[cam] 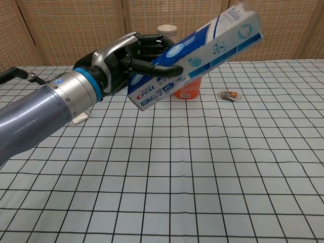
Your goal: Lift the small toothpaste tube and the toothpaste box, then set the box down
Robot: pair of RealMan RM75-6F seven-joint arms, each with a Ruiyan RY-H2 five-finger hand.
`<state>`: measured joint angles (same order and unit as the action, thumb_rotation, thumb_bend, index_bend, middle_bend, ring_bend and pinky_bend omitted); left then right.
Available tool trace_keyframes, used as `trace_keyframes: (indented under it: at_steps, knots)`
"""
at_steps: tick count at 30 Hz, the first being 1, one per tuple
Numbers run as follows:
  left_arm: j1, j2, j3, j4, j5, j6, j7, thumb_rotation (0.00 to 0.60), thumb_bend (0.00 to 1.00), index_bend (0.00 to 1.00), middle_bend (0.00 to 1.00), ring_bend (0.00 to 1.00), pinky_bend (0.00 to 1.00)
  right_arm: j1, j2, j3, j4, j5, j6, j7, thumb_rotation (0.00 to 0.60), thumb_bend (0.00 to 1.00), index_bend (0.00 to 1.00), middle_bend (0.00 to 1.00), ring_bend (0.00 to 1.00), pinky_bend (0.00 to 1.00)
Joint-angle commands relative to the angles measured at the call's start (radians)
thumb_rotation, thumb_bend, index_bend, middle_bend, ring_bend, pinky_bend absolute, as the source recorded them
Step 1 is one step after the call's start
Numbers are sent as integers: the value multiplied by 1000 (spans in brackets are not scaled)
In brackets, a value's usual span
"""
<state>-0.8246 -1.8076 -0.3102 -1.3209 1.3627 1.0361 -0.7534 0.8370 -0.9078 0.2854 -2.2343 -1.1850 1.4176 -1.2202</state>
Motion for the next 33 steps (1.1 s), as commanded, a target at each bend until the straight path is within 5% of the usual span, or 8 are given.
trace_keyframes:
  at_steps: [1, 12, 19, 27, 33]
  knots:
    - [17, 5, -19, -24, 9, 34, -80, 600, 173, 598, 443, 455, 428, -28, 19, 31, 74, 24, 35, 39, 600, 243, 0, 0, 83, 233]
    - [55, 53, -62, -87, 34, 109, -246, 600, 174, 592, 443, 455, 428, -81, 20, 72, 247, 209, 55, 125, 600, 232, 3, 7, 130, 232]
    - [75, 114, -35, -99, 58, 109, -262, 600, 166, 590, 443, 455, 429, -136, 29, 64, 299, 324, -89, 373, 600, 10, 29, 41, 130, 171]
    - [96, 260, 93, -28, 158, 55, -171, 600, 155, 588, 443, 455, 433, -235, -9, -48, 437, 180, -241, 697, 600, 0, 37, 60, 113, 74]
    - [120, 327, 186, 62, 215, 47, -84, 600, 177, 588, 443, 455, 434, -309, -104, -147, 592, 5, -240, 862, 600, 0, 36, 57, 104, 55]
